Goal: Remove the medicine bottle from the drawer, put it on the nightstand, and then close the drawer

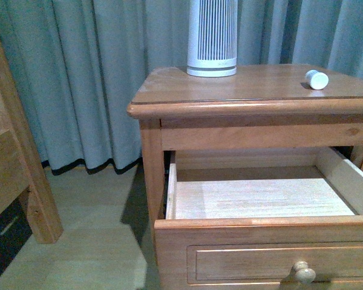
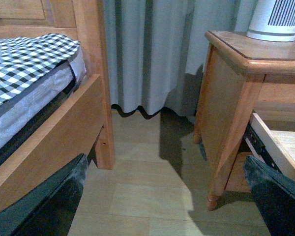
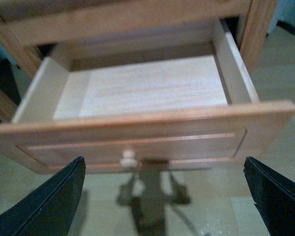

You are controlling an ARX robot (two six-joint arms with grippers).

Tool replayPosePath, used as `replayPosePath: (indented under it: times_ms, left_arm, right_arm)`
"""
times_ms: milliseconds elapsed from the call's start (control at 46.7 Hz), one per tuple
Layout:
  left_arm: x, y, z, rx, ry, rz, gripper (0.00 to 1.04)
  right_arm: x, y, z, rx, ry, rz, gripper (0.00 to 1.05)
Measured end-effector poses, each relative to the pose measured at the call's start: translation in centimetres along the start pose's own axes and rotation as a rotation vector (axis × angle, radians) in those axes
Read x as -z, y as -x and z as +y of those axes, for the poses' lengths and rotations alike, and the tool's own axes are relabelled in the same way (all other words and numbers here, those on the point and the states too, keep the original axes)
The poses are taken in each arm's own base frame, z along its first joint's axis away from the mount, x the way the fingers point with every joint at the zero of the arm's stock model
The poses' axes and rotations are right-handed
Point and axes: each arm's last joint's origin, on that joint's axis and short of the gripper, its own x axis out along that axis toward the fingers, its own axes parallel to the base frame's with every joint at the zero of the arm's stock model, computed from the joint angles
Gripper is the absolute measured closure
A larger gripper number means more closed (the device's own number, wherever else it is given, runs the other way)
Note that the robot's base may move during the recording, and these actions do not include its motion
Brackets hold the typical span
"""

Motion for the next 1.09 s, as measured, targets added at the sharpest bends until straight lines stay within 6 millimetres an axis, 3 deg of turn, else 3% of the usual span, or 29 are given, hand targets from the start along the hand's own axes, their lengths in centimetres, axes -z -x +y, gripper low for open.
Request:
replayPosePath:
  times_ms: [128, 278, 642, 792, 942, 1092]
  left_arm:
    - [0.0, 0.0, 0.0, 0.000, 0.000, 0.000, 0.07]
    - [0.0, 0.0, 0.0, 0.000, 0.000, 0.000, 0.07]
    - [0.0, 0.0, 0.0, 0.000, 0.000, 0.000, 0.07]
    - [0.0, 0.0, 0.0, 0.000, 0.000, 0.000, 0.07]
    - [0.0, 0.0, 0.0, 0.000, 0.000, 0.000, 0.07]
    - [0.0, 0.0, 0.0, 0.000, 0.000, 0.000, 0.07]
  right_arm:
    - [2.5, -1.1, -0.7, 0.031, -0.008, 0.034, 0.07]
    - [4.2, -4.3, -1.3, 0.074, -0.016, 0.033, 0.07]
    - [5.8, -12.5, -1.9, 0.116, 0.039, 0.066, 0.07]
    - [4.5, -16.3, -2.2, 0.131, 0.077, 0.028, 0.07]
    - [1.2, -21.4, -3.1, 0.163, 0.142, -0.055, 0.07]
    - [-1.1, -24.0, -4.2, 0.204, 0.169, -0.079, 0.07]
